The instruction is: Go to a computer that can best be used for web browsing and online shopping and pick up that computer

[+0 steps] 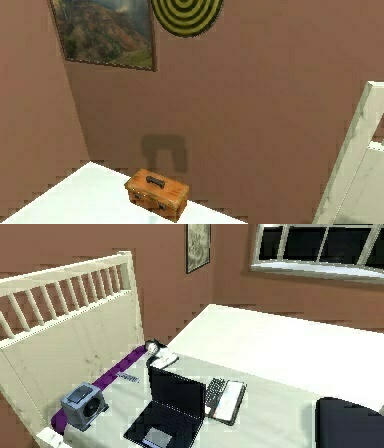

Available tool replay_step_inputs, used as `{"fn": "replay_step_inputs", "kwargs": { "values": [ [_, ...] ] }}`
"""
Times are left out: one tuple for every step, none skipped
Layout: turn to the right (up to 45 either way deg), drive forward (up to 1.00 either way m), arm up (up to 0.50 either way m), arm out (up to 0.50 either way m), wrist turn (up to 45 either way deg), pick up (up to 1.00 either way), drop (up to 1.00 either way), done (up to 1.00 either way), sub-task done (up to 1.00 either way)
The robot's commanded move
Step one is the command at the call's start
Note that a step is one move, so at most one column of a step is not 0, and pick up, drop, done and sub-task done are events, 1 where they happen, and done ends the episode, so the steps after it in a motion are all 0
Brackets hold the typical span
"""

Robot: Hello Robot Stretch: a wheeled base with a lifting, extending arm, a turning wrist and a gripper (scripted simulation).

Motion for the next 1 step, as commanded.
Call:
{"fn": "replay_step_inputs", "kwargs": {
  "values": [
    [0.0, 0.0, 0.1, 0.0, 0.0, 0.0, 0.0, 0.0, 0.0]
  ]
}}
